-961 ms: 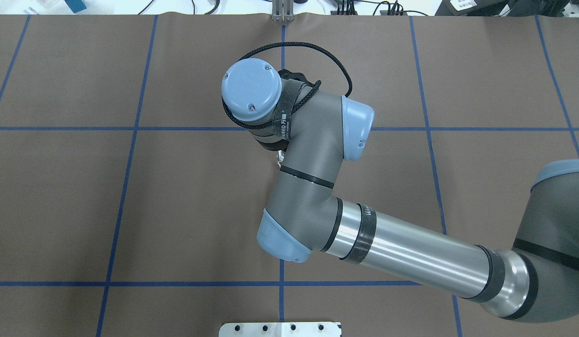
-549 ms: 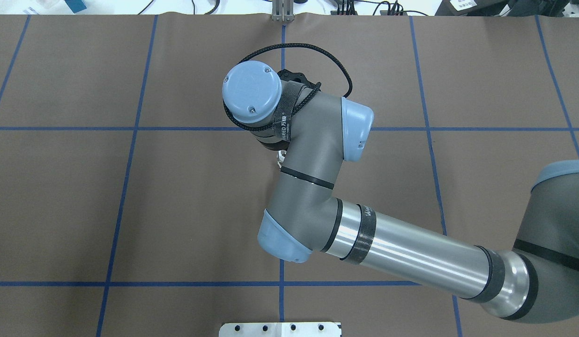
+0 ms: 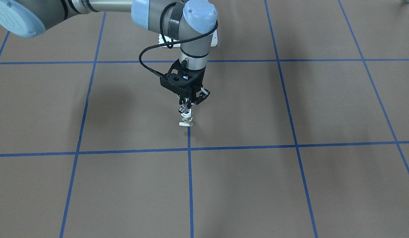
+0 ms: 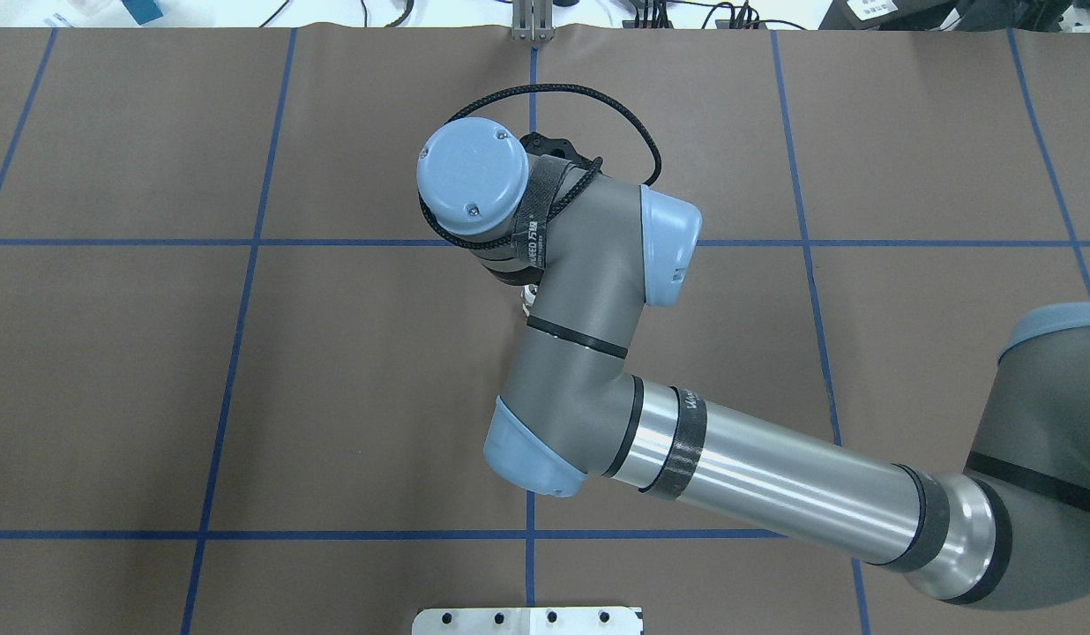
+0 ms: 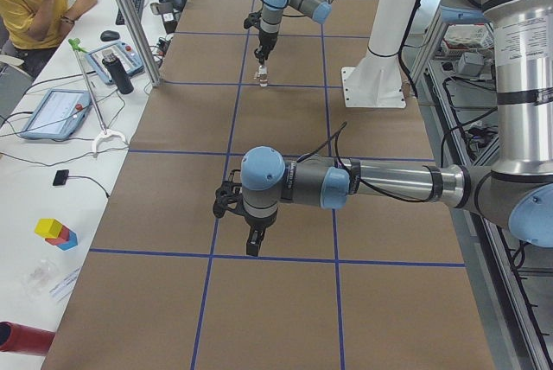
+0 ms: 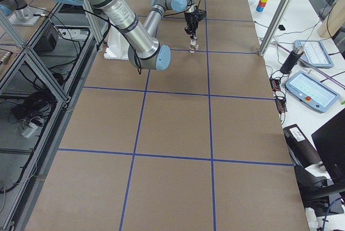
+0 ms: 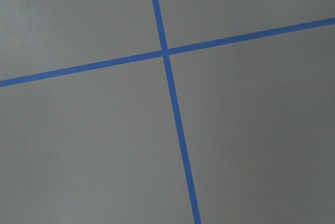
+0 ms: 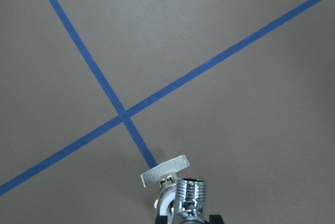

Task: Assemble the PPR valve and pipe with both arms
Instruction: 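Lower the chrome fitting onto the top of the valve with the right gripper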

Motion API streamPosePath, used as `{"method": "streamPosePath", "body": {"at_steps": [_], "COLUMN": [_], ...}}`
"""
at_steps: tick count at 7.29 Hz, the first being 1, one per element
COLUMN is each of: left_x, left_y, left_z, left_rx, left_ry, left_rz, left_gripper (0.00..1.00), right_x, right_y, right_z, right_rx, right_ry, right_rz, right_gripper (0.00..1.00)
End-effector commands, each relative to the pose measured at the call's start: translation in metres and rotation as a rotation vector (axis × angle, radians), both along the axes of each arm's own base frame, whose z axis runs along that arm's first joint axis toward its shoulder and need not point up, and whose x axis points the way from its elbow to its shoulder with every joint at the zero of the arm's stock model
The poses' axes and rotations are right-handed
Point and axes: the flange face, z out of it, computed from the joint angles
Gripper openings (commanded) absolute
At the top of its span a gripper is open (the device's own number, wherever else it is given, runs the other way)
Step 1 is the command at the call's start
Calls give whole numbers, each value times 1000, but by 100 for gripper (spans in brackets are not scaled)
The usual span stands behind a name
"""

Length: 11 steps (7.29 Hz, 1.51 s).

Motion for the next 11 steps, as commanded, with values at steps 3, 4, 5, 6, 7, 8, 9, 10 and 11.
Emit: {"method": "streamPosePath", "body": {"at_steps": [3,4,5,6,7,8,9,10,11], "left_x": [0,0,0,0,0,0,0,0,0], "left_y": [0,0,-1,-1,-2,-2,-2,-2,-2], "left_z": [0,-1,-1,-1,-2,-2,-2,-2,-2], "left_rx": [0,2,2,3,4,5,4,4,4], "left_ry": [0,0,0,0,0,0,0,0,0], "left_rz": [0,0,0,0,-1,0,-1,-1,-1], "left_gripper": [100,100,100,100,100,100,100,100,100], "right_x": [0,-1,-2,-3,-3,-4,-5,-6,-6], "right_y": [0,-1,-1,-2,-2,-1,1,1,0], "right_z": [-1,0,1,1,2,2,3,4,7], "right_rx": [2,5,11,17,17,17,16,15,29], "right_ry": [-2,1,-6,-15,-14,-14,-13,-12,-8], "right_rz": [0,1,1,0,0,-2,-5,-7,-23], "right_gripper": [0,0,0,0,0,0,0,0,15]}}
